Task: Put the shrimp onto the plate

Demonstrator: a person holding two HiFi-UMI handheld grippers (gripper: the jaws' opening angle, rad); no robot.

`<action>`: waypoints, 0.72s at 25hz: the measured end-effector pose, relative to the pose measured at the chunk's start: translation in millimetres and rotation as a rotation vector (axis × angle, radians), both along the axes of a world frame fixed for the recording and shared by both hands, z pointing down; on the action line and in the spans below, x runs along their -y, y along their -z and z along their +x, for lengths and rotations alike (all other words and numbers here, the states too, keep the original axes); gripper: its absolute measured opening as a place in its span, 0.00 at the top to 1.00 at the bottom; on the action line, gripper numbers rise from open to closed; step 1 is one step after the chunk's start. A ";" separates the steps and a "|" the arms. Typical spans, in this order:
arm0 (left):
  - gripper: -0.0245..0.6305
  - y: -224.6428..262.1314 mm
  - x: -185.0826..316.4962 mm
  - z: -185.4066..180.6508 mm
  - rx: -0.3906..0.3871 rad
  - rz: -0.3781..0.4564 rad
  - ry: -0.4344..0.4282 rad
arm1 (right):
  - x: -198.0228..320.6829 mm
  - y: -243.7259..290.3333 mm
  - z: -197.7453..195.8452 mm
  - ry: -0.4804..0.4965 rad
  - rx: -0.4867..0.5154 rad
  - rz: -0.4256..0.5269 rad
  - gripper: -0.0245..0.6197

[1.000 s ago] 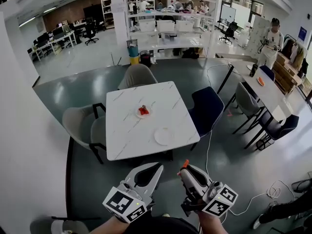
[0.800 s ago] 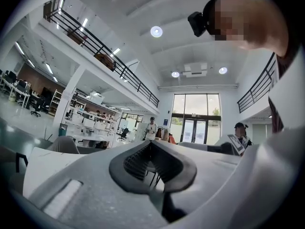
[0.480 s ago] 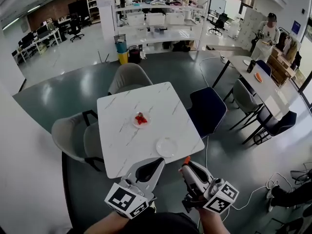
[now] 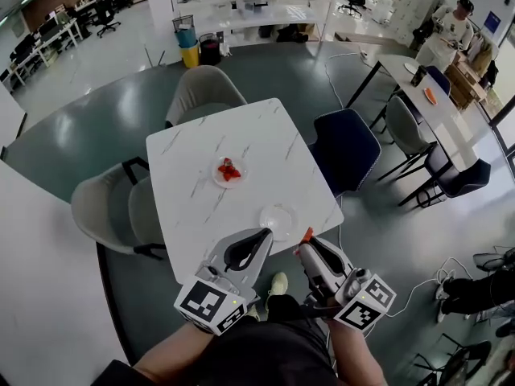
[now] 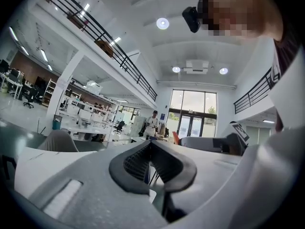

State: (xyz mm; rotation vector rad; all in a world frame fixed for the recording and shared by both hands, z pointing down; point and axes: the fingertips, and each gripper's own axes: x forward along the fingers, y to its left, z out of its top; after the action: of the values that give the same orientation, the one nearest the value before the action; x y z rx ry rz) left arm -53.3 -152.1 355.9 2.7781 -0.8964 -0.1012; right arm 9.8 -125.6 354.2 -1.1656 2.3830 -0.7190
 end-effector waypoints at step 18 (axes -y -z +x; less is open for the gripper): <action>0.95 -87.4 116.8 47.1 0.033 -0.026 0.085 | 129.4 -129.8 39.2 0.116 -0.169 -0.164 0.86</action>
State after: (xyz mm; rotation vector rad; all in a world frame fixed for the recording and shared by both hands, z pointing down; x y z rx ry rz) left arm -6.2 -269.0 443.3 2.7248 -1.0171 -0.0576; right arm 49.0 -255.0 484.0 -1.2030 2.5907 -0.9016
